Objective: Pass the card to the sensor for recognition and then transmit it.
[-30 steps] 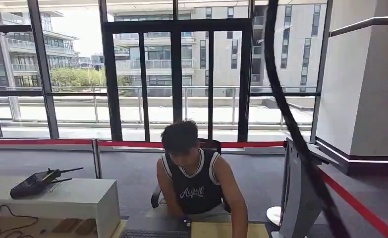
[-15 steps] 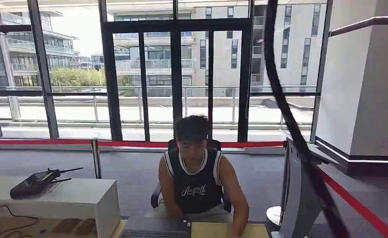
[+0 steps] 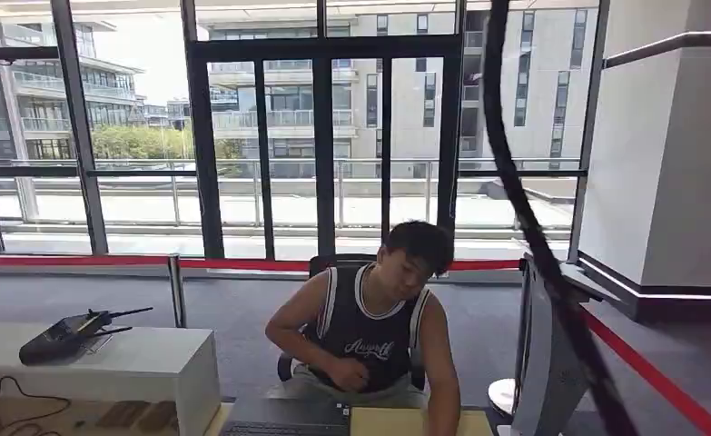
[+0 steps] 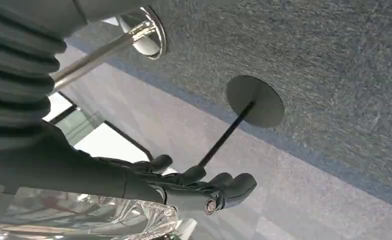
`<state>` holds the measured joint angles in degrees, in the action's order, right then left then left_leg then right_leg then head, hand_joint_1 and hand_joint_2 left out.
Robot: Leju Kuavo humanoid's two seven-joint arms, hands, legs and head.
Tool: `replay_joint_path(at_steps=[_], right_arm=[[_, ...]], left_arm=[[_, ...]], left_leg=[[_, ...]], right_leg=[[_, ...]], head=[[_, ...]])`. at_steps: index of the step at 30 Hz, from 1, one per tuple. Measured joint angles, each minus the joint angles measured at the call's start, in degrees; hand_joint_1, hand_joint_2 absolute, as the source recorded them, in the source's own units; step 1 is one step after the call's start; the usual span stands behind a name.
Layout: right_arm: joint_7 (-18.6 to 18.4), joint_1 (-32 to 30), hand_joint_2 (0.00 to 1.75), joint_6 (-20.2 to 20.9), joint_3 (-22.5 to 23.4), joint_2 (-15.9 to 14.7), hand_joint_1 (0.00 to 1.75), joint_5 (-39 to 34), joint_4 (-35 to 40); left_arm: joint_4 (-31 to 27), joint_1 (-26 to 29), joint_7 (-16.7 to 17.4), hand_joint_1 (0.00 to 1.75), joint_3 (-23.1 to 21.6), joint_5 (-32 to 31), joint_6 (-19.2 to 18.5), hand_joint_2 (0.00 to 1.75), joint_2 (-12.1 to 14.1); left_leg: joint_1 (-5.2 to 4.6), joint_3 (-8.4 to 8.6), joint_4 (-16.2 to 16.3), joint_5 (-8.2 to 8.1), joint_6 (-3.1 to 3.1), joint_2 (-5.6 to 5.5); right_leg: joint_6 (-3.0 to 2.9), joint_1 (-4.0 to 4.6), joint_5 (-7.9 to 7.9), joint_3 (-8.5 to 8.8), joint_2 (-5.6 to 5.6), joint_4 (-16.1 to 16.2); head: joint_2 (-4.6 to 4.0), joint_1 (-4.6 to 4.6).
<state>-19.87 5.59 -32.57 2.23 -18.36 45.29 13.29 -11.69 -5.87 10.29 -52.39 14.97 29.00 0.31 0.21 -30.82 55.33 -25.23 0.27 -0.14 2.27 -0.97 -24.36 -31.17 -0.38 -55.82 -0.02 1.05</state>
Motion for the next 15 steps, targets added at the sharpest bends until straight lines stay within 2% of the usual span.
replay_joint_path(at_steps=[2, 3, 10, 15], right_arm=[[0.0, 0.0, 1.75, 0.1, 0.2, 0.4, 0.0, 0.0, -0.3], [0.0, 0.0, 0.0, 0.3, 0.3, 0.6, 0.0, 0.0, -0.4], [1.3, 0.0, 0.0, 3.1, 0.7, 2.3, 0.0, -1.5, -0.9], [0.5, -0.1, 0.0, 7.1, 1.5, 4.4, 0.0, -2.3, -1.3]], left_arm=[[0.0, 0.0, 0.0, 0.0, 0.0, 0.0, 0.0, 0.0, 0.0], [0.0, 0.0, 0.0, 0.0, 0.0, -0.1, 0.0, 0.0, 0.0], [0.0, 0.0, -0.7, 0.0, 0.0, -0.1, -0.5, 0.0, 0.0], [0.0, 0.0, -0.7, 0.0, 0.0, 0.0, -0.9, 0.0, 0.0]], left_leg=[[0.0, 0.0, 0.0, 0.0, 0.0, 0.0], [0.0, 0.0, 0.0, 0.0, 0.0, 0.0], [0.0, 0.0, 0.0, 0.0, 0.0, 0.0], [0.01, 0.0, 0.0, 0.0, -0.01, 0.0]], right_leg=[[0.0, -0.01, 0.0, 0.0, 0.0, 0.0], [0.0, -0.01, 0.0, 0.0, 0.0, 0.0], [0.0, 0.01, 0.0, 0.0, 0.0, 0.0], [0.0, 0.02, -0.01, 0.0, 0.0, 0.0]], head=[[0.0, 0.02], [0.0, 0.02], [0.0, 0.02], [0.0, 0.0]])
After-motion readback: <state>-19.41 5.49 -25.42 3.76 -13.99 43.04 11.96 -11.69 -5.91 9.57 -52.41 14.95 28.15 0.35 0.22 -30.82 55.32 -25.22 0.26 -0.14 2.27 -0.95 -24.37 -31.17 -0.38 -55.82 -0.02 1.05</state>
